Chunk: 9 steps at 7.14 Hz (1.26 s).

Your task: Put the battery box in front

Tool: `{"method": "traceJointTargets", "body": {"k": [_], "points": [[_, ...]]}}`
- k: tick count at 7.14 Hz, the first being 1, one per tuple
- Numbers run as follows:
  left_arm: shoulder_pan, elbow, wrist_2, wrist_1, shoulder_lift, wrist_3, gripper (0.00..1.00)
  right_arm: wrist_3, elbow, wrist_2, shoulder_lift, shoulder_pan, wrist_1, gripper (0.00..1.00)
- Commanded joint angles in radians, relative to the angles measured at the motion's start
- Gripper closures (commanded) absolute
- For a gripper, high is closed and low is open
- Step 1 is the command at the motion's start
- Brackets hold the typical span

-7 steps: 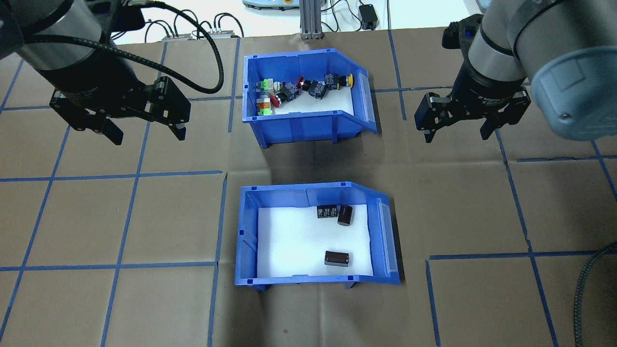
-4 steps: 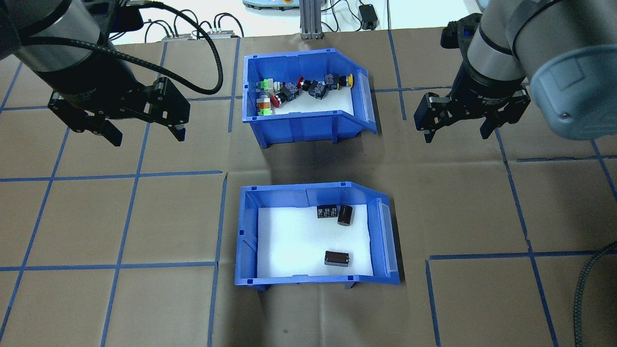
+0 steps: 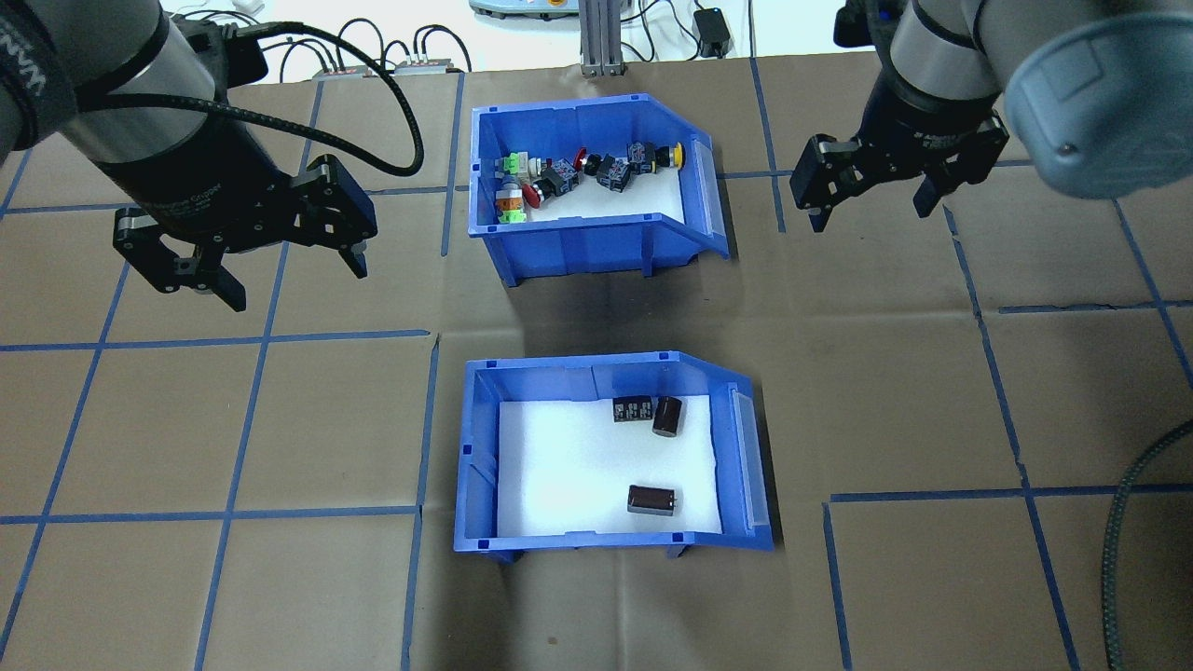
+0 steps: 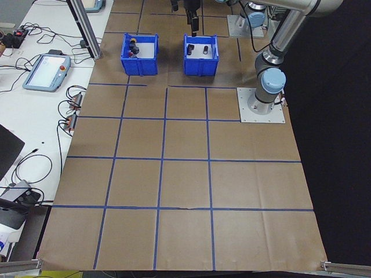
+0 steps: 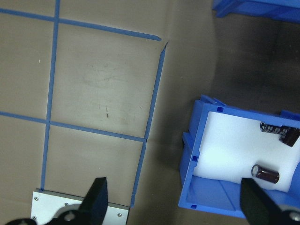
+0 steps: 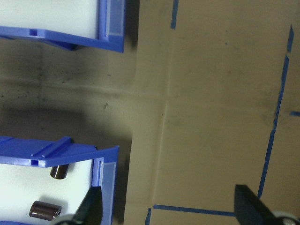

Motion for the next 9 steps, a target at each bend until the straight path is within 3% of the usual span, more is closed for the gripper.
{"method": "traceJointTargets", "body": {"k": [1, 2, 4, 5, 7, 8, 9], "points": [[-0.013, -0.103, -0.001, -0.008, 0.035, -0.474, 0.0, -0.258, -0.167, 0.064, 0.171, 0.039, 0.009, 0.0], [-0.017, -0.173, 0.001, -0.011, 0.075, -0.728, 0.0, -0.342, -0.236, 0.078, 0.243, 0.08, 0.01, 0.0], [-0.098, -0.282, -0.06, 0.002, 0.093, -1.174, 0.0, -0.659, -0.4, 0.066, 0.389, 0.193, 0.013, 0.0], [-0.164, -0.333, -0.068, 0.091, 0.09, -1.226, 0.0, -0.765, -0.457, 0.05, 0.447, 0.255, 0.016, 0.0], [-0.244, -0.481, -0.073, 0.341, 0.098, -1.243, 0.0, -1.079, -0.488, -0.081, 0.507, 0.377, 0.015, 0.0], [-0.269, -0.547, -0.131, 0.363, 0.096, -1.344, 0.0, -1.103, -0.49, -0.097, 0.529, 0.408, -0.003, 0.0], [-0.272, -0.581, -0.256, 0.399, 0.096, -1.416, 0.0, -1.093, -0.49, -0.097, 0.533, 0.412, -0.007, 0.0]]}}
